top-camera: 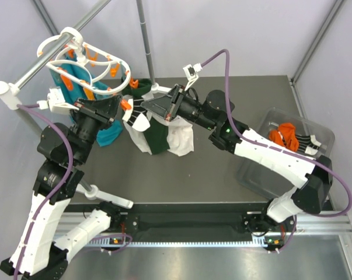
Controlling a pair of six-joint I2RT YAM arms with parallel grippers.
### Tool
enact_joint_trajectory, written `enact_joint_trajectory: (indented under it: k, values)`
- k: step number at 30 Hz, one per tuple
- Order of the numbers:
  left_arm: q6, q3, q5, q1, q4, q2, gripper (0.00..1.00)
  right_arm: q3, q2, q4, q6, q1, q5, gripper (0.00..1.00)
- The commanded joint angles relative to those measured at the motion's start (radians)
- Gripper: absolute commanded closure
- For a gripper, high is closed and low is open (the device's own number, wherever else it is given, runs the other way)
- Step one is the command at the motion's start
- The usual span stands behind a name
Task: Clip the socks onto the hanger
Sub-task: Clamp the sock onto the hanger.
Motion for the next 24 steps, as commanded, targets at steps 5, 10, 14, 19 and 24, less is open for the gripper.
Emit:
enact_joint_trajectory:
  k: [5,10,14,19,24]
  values:
    - [-0.018,-0.015,0.060,-0.006,0.027,0.000,1.00,0.093,0.023,0.059,0.018,0.027,-0.017,1.00]
    - [-0.018,-0.014,0.060,-0.006,0.027,-0.005,1.00,0.116,0.052,0.060,0.023,0.034,-0.026,1.00]
    - [-0.009,-0.024,0.051,-0.006,0.030,-0.023,0.82,0.112,0.053,0.059,0.022,0.034,-0.020,1.00]
    - [0.004,-0.043,0.042,-0.006,0.047,-0.051,0.51,0.116,0.056,0.057,0.017,0.034,-0.020,1.00]
    - [0.011,-0.043,0.049,-0.006,0.040,-0.057,0.35,0.132,0.064,0.030,-0.004,0.034,-0.013,1.00]
